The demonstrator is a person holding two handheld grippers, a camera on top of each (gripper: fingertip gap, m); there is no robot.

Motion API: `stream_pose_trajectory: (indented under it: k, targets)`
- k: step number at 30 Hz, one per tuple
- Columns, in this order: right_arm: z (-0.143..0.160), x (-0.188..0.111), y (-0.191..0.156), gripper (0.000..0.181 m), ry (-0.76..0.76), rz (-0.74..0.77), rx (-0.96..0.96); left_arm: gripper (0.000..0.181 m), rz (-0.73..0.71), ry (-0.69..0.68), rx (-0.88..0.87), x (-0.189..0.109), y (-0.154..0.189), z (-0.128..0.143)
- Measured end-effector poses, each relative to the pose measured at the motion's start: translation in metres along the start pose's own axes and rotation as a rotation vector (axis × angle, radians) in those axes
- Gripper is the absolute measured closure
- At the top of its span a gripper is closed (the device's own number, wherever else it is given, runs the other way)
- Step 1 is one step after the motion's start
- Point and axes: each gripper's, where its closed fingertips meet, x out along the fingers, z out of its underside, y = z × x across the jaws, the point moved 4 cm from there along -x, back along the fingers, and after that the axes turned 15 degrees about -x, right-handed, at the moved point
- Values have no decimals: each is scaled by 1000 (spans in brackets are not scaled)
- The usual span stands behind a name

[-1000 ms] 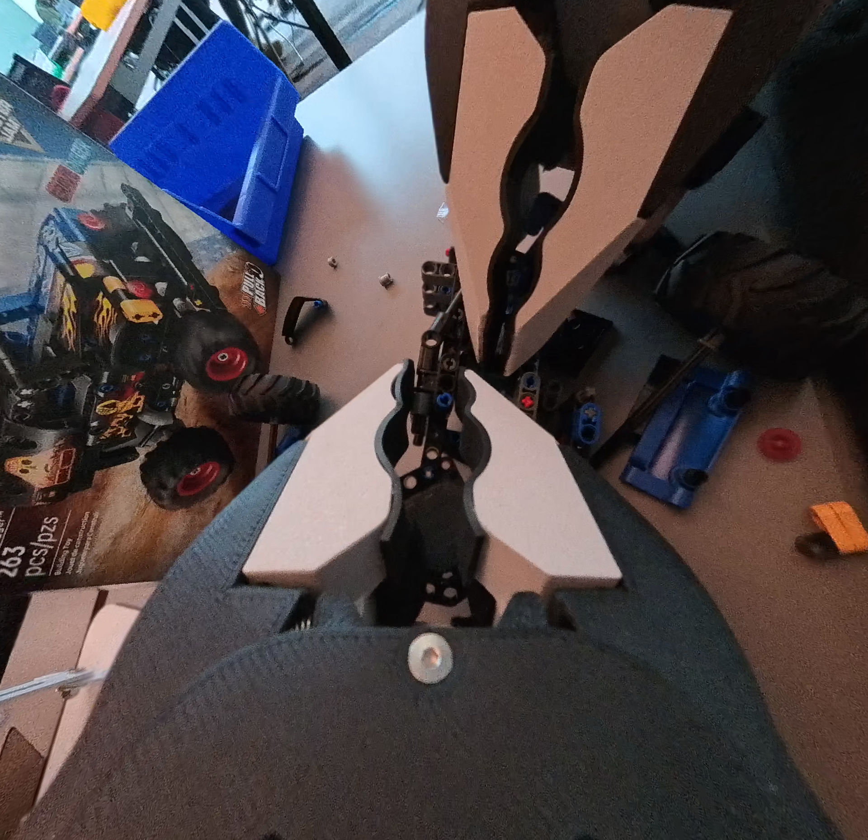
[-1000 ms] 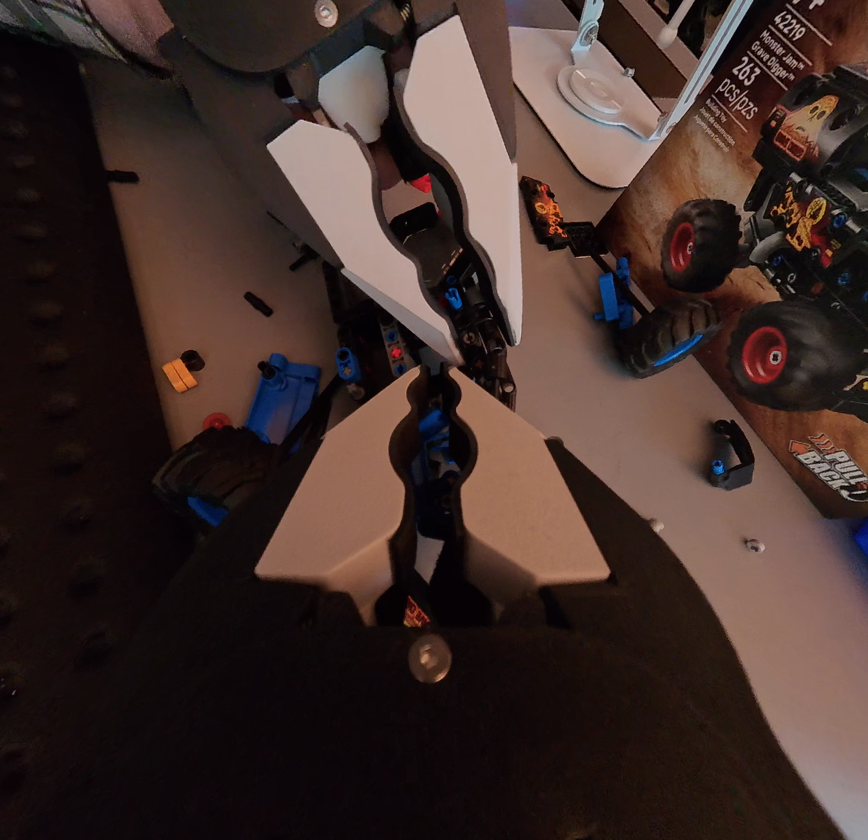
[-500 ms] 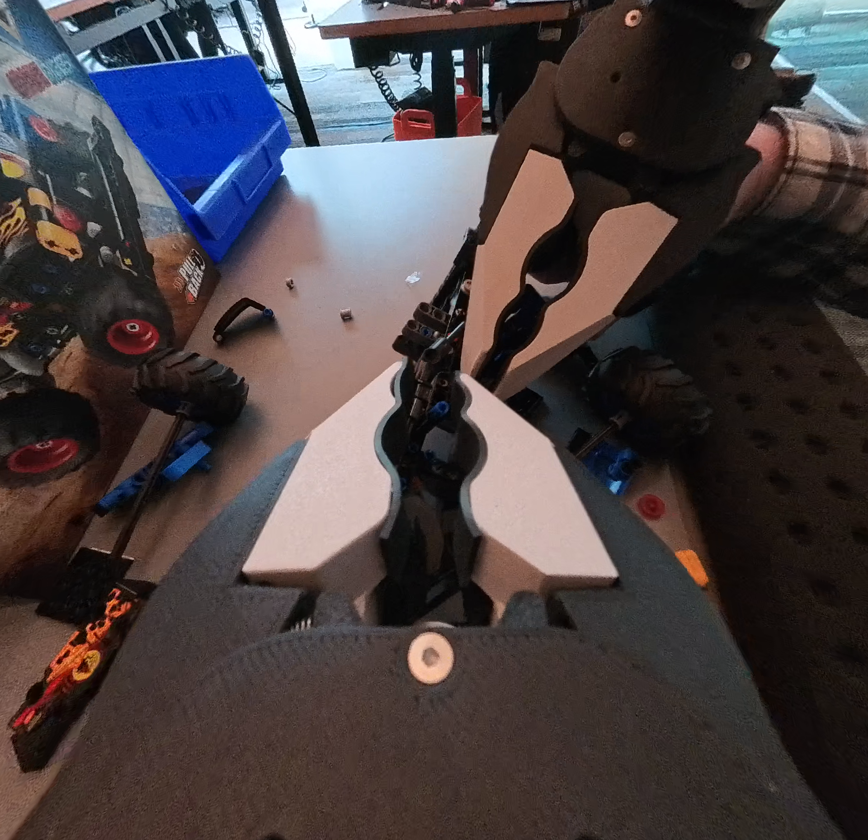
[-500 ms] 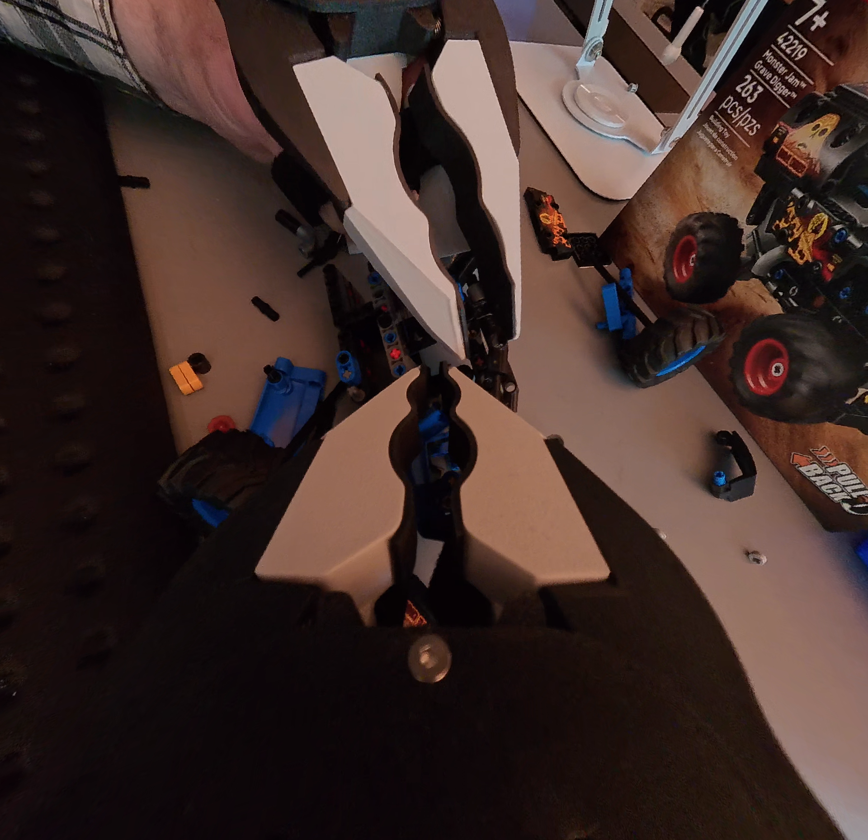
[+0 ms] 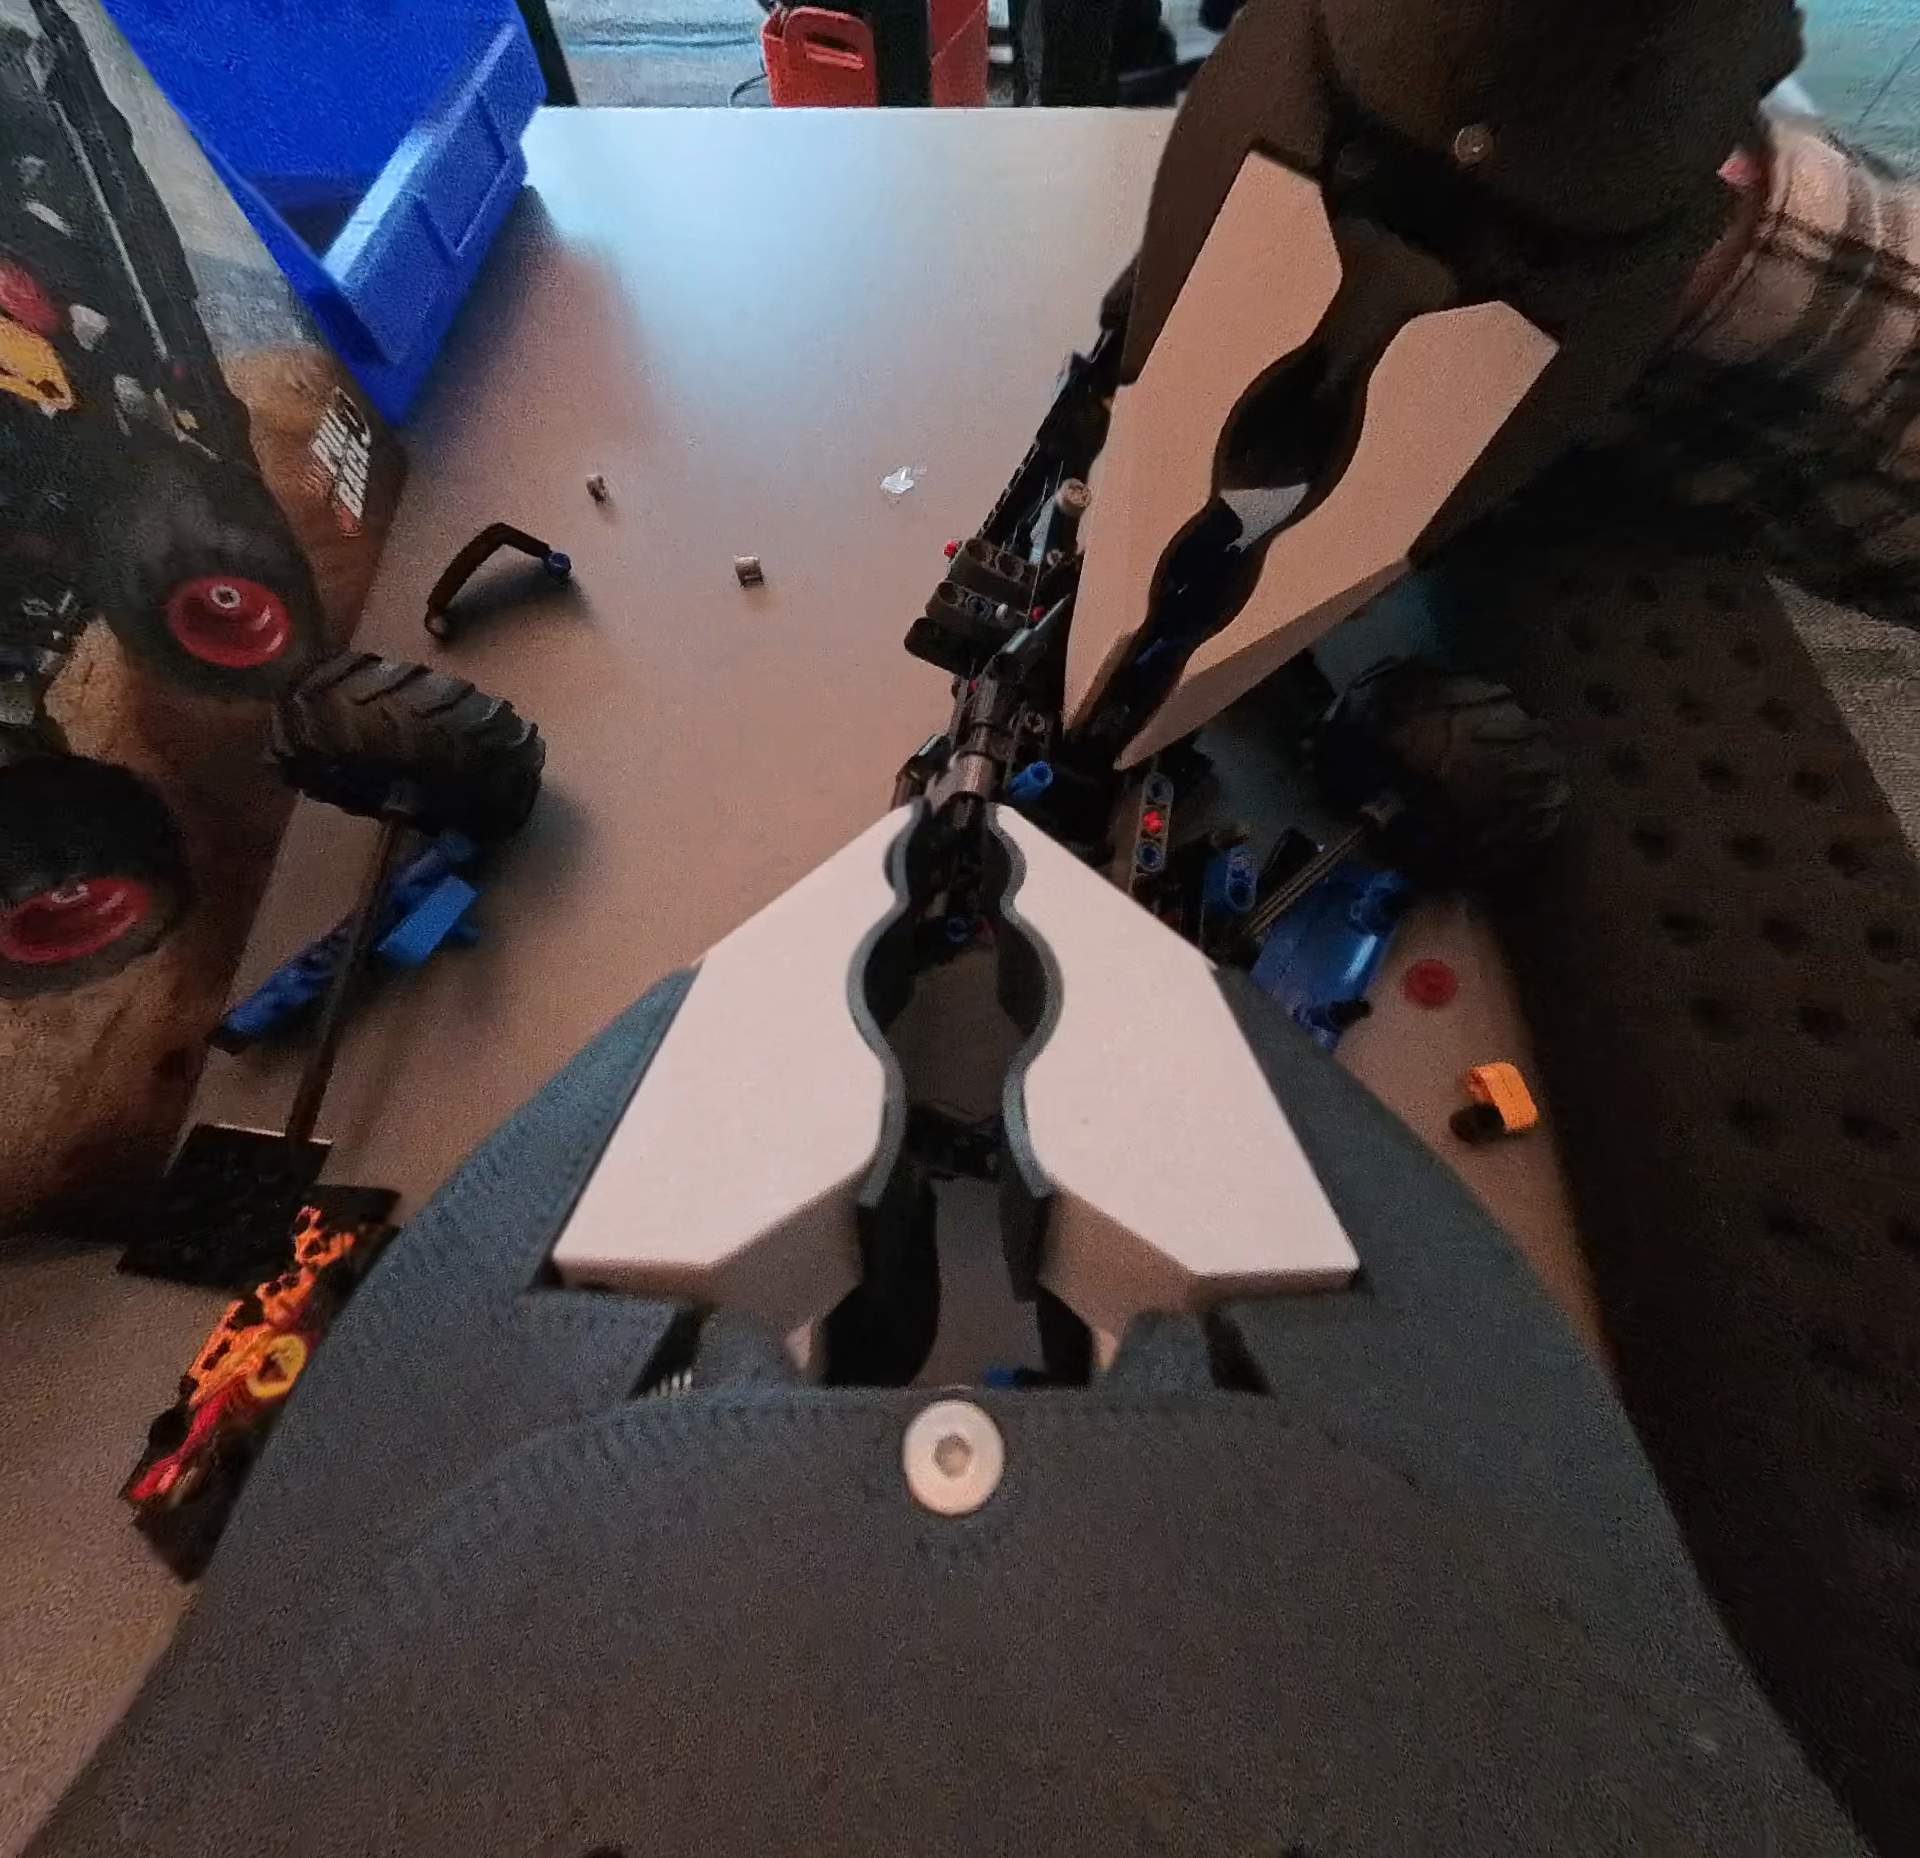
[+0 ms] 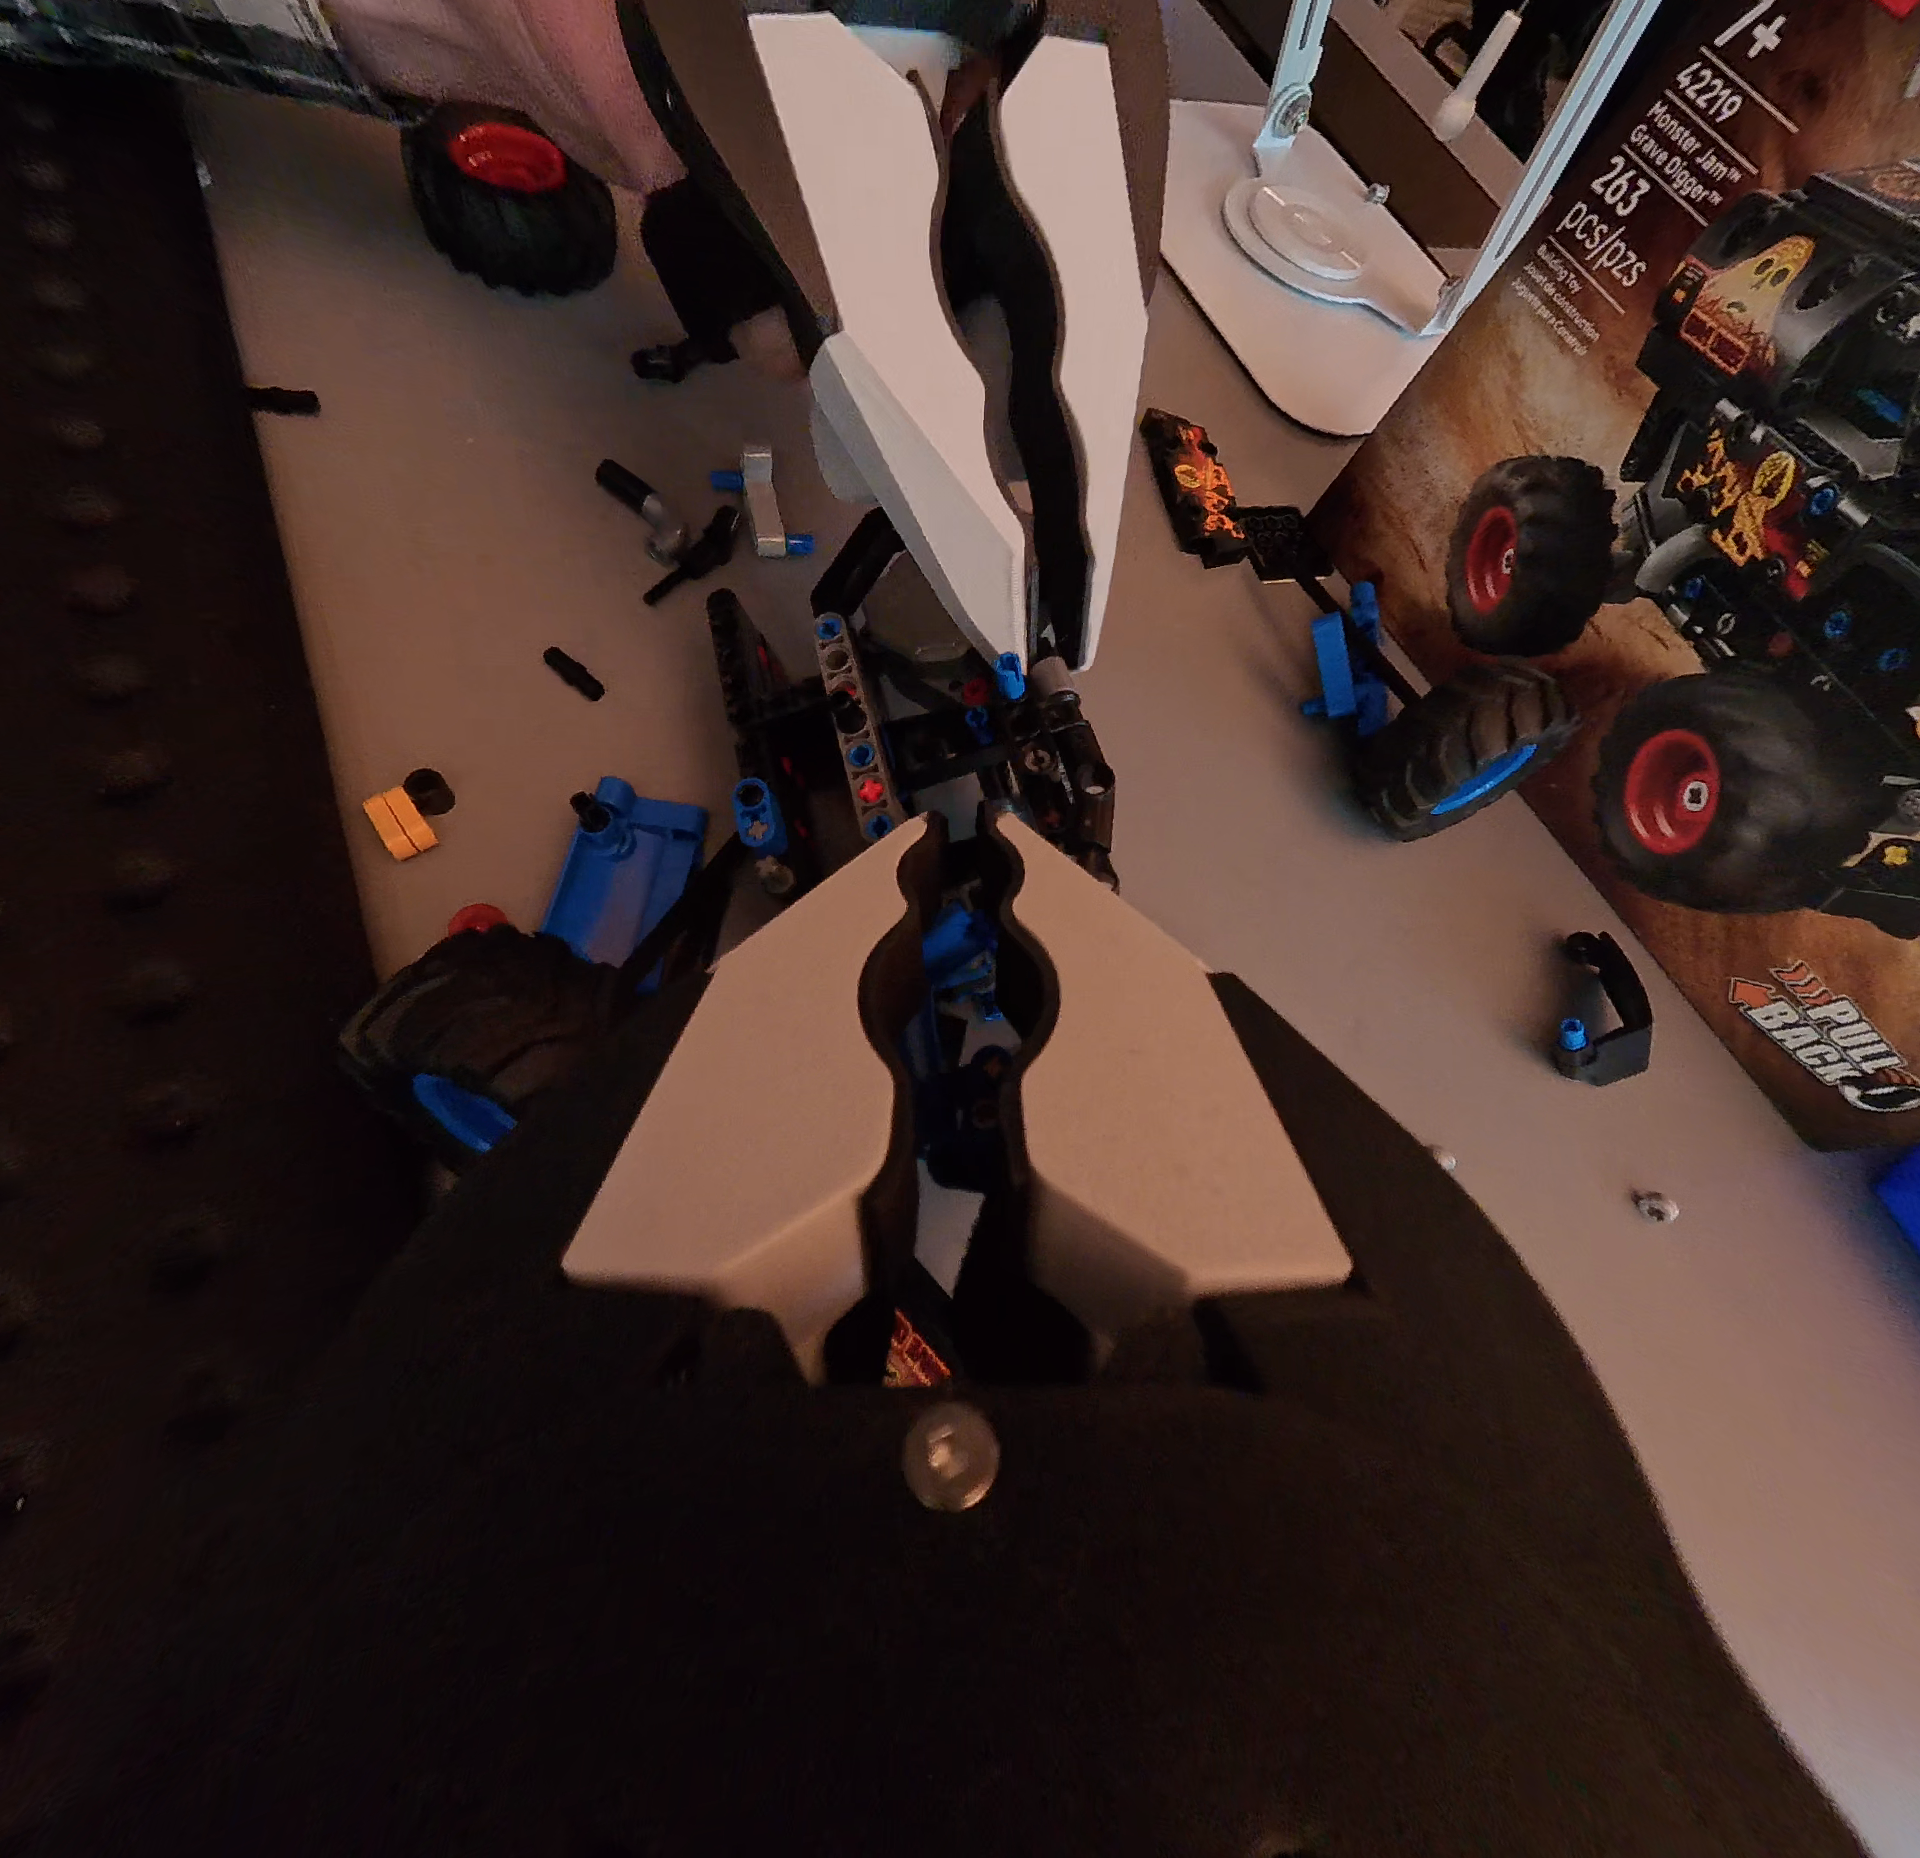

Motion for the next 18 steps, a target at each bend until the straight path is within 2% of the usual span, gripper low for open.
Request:
stream_pose_trajectory:
  k: [5,10,12,18]
  targets:
    - [0,-1,-1,177,3,-6,-12,179,114,17,-109,0,0,0]
    - [0,-1,-2,177,6,-9,-16,168,260,66,-289,-5,-2,-7]
    - [-1,-1,-2,177,7,-9,-18,178,221,49,-263,-1,-5,-4]
    - [-3,-4,-3,178,17,-8,-28,181,218,41,-247,1,-1,-2]
